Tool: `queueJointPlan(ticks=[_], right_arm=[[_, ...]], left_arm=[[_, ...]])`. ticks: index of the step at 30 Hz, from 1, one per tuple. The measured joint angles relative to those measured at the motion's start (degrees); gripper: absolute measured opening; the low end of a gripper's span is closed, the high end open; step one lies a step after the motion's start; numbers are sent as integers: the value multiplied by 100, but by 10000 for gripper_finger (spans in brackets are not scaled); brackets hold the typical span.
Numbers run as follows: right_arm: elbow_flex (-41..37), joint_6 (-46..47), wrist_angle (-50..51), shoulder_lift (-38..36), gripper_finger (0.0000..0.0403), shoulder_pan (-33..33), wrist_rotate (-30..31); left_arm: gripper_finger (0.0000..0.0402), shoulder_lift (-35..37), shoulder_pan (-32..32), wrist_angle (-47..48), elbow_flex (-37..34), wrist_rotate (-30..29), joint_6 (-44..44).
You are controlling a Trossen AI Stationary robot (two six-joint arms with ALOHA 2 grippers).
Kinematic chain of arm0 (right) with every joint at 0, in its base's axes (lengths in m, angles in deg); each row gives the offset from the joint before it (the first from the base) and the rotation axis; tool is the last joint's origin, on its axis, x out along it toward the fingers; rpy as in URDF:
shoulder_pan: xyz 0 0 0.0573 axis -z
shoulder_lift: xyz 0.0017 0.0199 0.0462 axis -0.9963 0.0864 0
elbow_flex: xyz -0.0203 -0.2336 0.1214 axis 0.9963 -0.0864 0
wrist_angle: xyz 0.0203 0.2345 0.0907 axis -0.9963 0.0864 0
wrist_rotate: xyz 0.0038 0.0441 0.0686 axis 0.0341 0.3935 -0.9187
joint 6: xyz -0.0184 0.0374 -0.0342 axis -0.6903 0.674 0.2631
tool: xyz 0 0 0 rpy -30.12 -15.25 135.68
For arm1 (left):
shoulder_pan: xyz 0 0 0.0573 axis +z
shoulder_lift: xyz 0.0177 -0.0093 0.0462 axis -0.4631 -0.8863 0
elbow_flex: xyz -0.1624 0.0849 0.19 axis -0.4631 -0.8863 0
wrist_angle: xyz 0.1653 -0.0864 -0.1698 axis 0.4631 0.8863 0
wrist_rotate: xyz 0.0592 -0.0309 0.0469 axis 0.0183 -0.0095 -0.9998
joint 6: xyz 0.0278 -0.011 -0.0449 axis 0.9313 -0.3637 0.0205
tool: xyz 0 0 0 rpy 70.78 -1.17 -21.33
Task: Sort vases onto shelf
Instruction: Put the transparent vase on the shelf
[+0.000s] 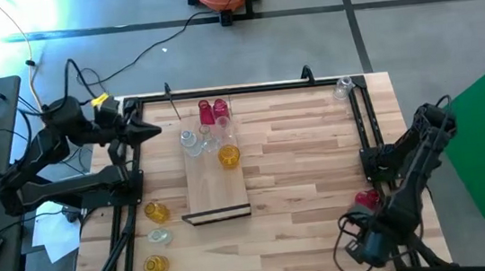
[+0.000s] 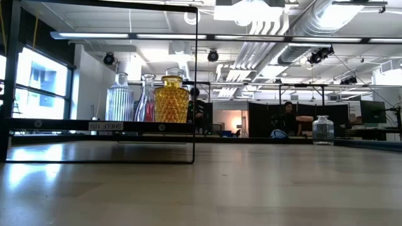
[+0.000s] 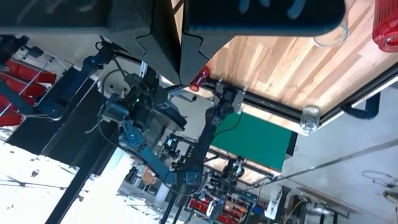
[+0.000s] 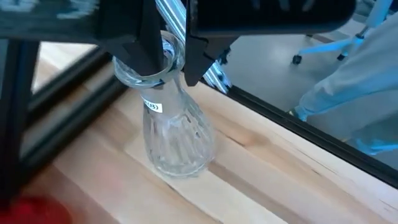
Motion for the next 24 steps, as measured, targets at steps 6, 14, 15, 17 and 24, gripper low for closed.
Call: queueJointPlan(ticks=[6,14,15,17,24], right_arm=[[148,-895,-23,27,2,611,143],[366,-1901,86,22,1,1353,315],[404,-2035,131,22,1,1442,315],[493,-2282,247,18,1,1600,313],[827,-3115,1031,13,0,2266,620]], left_arm=[[0,202,2,10,0,-5,1],[0,442,0,286,0,-5,9],[0,473,2,333,0,-6,9],[0,526,0,446,0,-5,7],[0,683,2,646,0,-5,-17]])
